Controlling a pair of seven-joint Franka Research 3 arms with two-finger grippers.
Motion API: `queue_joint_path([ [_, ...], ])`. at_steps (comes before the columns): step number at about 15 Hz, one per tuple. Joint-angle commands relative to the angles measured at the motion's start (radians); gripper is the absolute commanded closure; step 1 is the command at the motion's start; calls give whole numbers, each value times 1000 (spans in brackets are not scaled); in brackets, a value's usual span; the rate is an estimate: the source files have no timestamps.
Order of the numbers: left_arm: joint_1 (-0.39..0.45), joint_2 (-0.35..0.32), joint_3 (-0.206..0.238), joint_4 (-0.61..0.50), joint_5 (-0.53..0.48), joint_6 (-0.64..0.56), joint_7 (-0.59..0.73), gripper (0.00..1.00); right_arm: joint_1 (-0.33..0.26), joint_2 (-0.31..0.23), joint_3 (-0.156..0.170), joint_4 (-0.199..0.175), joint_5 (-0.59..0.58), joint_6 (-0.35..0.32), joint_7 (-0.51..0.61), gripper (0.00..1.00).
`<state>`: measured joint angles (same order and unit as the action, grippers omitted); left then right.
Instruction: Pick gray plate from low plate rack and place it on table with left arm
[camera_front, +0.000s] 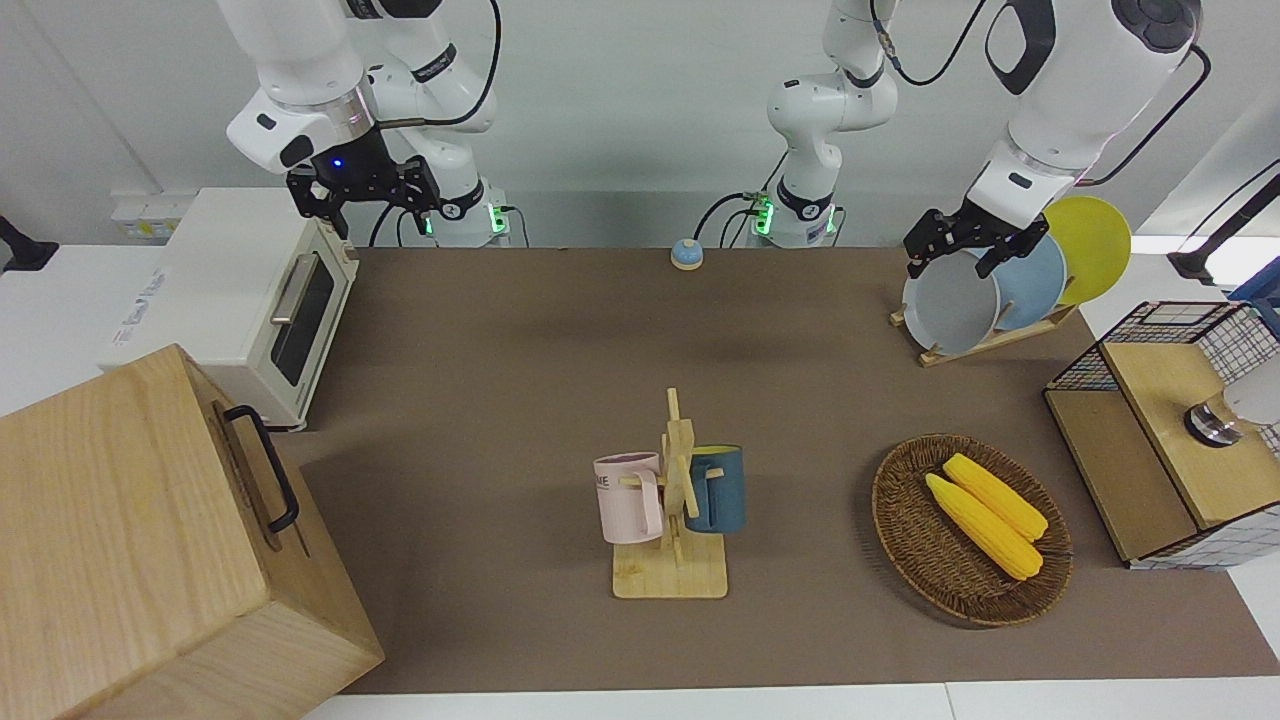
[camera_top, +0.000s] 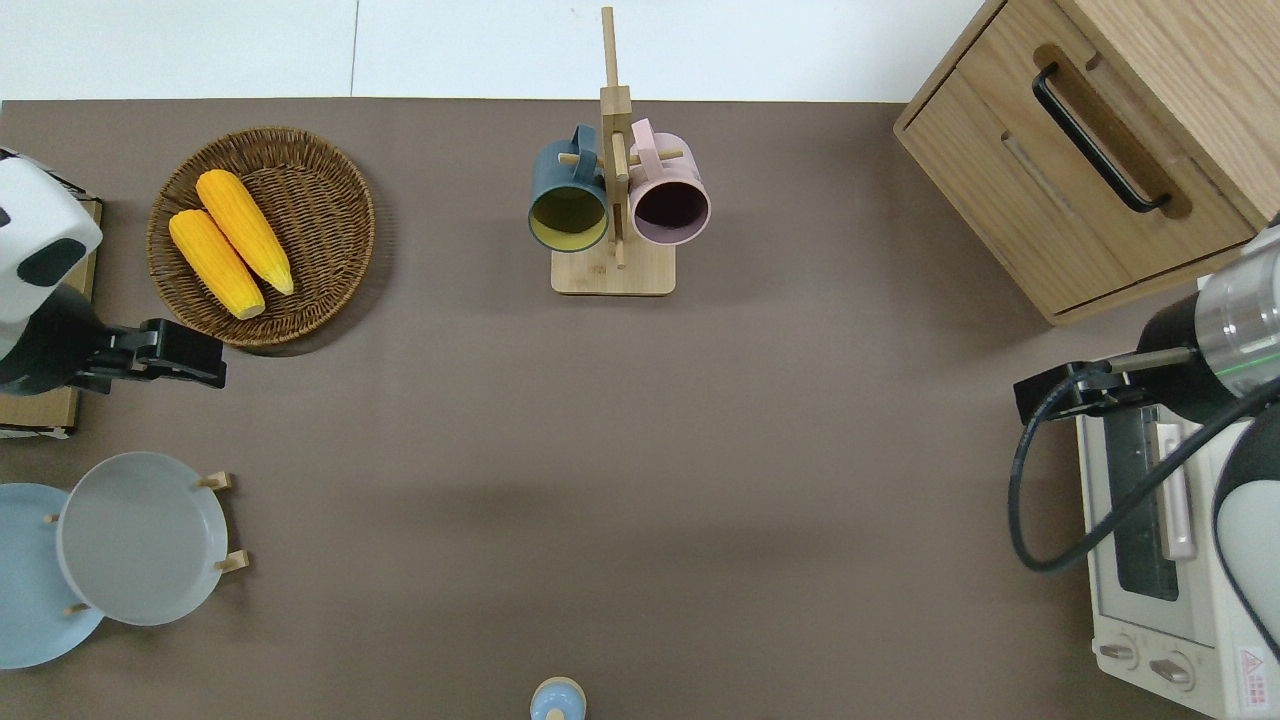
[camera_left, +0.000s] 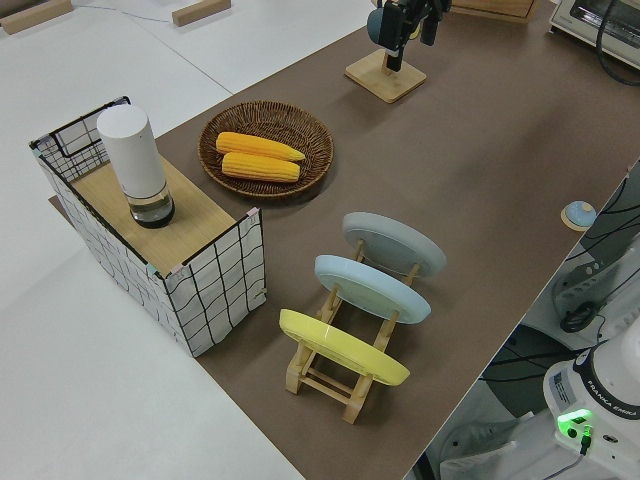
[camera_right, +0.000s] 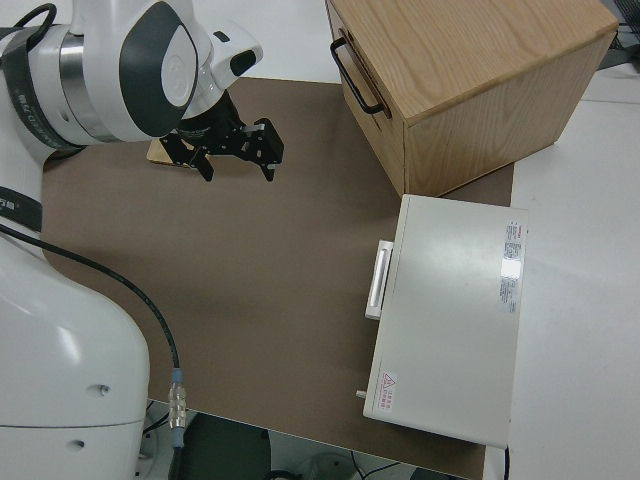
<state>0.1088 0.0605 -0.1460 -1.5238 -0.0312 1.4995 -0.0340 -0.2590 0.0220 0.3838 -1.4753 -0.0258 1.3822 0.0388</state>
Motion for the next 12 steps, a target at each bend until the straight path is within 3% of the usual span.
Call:
queue_joint_path([
  [1,-6,16,0,16,11,11,-7,7,-23,-2,20,7,-6,-11,12,17],
  [4,-8,18,0,16,11,12,-3,9,-23,-2,21,7,-6,-11,12,17],
  [8,-6,15,2,16,17,10,101,9,-23,-4,21,7,-6,-11,12,17],
  [12,-6,15,2,16,22,5,101,9,-23,-2,20,7,-6,-12,12,17],
])
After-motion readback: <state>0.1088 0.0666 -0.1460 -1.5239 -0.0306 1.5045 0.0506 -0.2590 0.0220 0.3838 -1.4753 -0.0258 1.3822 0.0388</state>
